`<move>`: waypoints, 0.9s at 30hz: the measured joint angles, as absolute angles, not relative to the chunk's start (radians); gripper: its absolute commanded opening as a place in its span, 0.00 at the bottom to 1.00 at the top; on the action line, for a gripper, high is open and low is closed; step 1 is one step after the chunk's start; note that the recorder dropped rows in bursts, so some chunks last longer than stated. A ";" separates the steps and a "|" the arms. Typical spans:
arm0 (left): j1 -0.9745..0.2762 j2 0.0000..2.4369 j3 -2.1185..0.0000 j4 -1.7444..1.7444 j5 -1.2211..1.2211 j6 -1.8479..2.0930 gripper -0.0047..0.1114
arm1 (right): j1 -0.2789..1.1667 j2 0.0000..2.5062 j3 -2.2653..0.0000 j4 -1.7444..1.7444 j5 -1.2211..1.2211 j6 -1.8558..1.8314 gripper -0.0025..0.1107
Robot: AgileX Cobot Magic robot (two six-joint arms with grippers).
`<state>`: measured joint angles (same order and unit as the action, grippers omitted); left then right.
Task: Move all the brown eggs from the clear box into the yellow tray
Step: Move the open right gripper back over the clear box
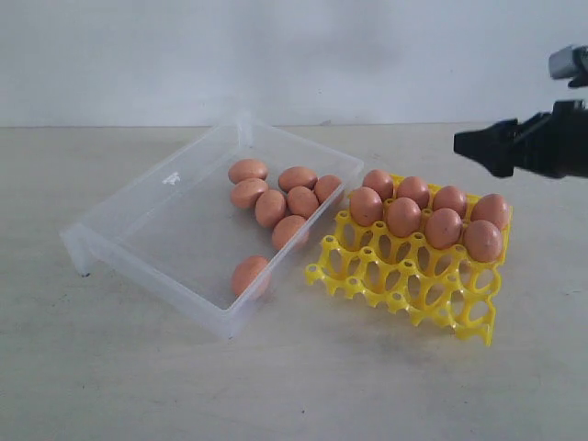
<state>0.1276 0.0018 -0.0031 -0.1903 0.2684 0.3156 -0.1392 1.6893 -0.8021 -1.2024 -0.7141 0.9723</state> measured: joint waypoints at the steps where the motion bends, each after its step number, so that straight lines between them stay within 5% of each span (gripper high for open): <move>1: 0.128 0.002 -0.003 -0.190 0.268 0.316 0.00 | -0.139 1.668 -0.815 -1.200 -0.724 0.972 0.69; 5: 0.128 0.002 -0.003 -0.190 0.268 0.316 0.00 | -0.139 1.571 -0.861 -1.200 -0.811 1.001 0.62; 8: 0.128 0.002 -0.003 -0.190 0.268 0.316 0.00 | -0.139 1.488 -0.892 -1.200 -0.894 1.065 0.35; 10: 0.128 0.002 -0.003 -0.190 0.268 0.316 0.00 | -0.139 1.435 -0.902 -1.203 -0.936 1.101 0.05; 20: 0.128 0.002 -0.003 -0.190 0.268 0.316 0.00 | -0.089 1.377 -0.906 -1.510 -0.827 1.291 0.03; 27: 0.128 0.002 -0.003 -0.190 0.268 0.316 0.00 | 0.349 1.359 -0.906 -1.612 -0.632 1.345 0.03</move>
